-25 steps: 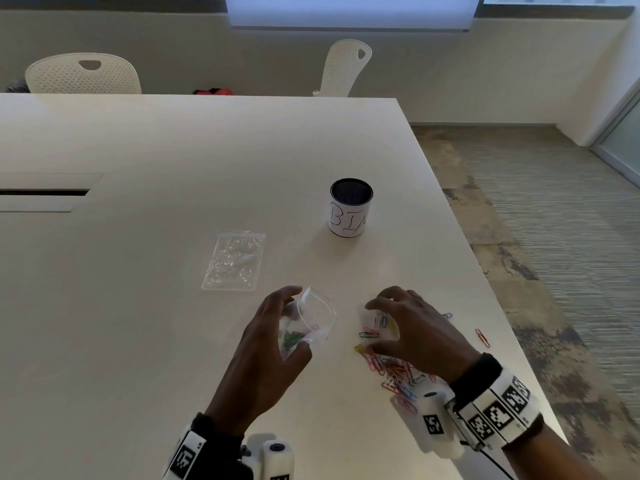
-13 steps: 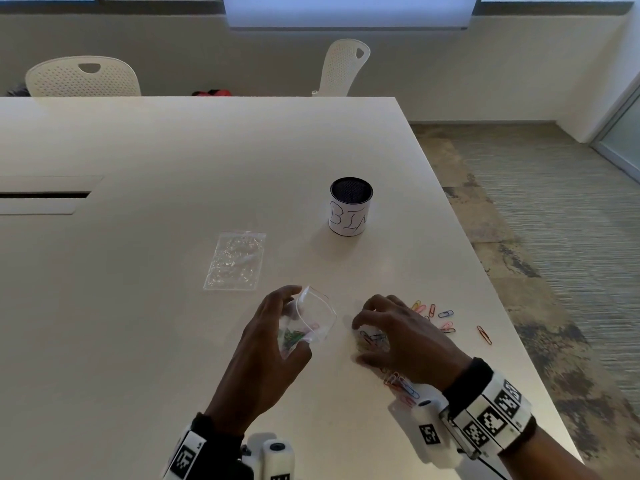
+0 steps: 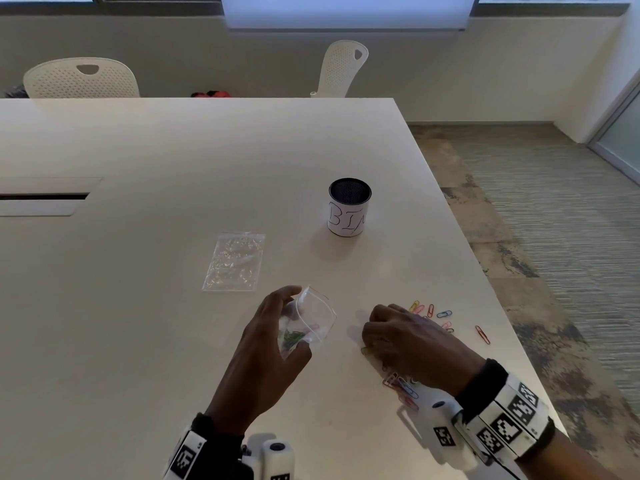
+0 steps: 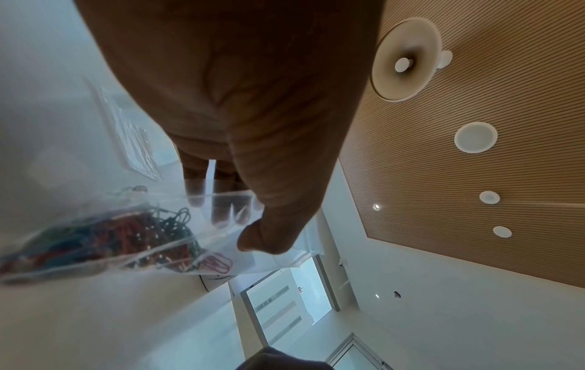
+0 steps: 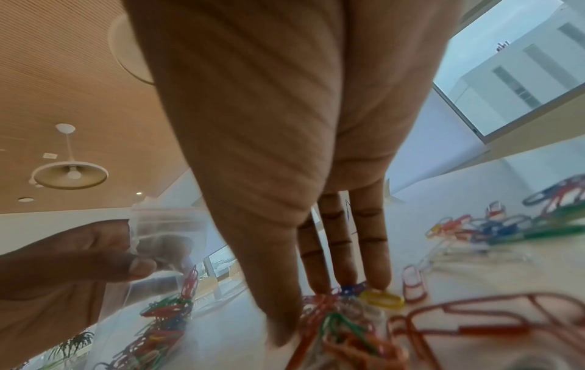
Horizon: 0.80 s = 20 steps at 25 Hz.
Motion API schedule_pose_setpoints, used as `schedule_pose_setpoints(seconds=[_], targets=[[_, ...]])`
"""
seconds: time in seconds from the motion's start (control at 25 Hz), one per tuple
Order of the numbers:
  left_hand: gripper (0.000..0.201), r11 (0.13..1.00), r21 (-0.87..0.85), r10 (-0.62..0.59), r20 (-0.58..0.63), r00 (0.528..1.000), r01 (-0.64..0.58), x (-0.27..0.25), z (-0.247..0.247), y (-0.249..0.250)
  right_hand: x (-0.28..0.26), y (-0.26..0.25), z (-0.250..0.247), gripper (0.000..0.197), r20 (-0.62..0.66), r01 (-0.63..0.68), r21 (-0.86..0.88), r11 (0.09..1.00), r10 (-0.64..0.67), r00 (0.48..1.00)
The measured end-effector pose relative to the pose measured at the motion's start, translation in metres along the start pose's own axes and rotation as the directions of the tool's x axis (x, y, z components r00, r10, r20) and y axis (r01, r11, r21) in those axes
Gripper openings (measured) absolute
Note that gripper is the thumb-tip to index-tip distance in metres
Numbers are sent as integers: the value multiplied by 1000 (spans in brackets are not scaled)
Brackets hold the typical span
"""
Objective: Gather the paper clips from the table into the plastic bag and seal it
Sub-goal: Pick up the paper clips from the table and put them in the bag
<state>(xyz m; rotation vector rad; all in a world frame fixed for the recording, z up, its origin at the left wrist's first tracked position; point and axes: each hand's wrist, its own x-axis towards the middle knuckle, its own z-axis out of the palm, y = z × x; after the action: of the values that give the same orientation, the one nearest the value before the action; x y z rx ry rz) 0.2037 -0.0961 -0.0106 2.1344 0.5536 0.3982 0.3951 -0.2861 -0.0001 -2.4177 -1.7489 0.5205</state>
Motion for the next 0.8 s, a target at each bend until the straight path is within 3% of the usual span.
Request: schedule_pose_setpoints(seconds=[0.16,0.52,0.8], targets=[[70,1000,0,1,-2,1000,-1,0,0,0,-11,3,-3,59,100,-23,-44,999,27,995],[68,1000,-8,11,-13,1000,-11,-1,2,2,-18,-7,10,20,-15,-6,-50,999,5,1000],[68,1000,-7,9,-9,1000,-9,-3,0,1,-8,-9,6,16,-44,-58,1,998,58,997]])
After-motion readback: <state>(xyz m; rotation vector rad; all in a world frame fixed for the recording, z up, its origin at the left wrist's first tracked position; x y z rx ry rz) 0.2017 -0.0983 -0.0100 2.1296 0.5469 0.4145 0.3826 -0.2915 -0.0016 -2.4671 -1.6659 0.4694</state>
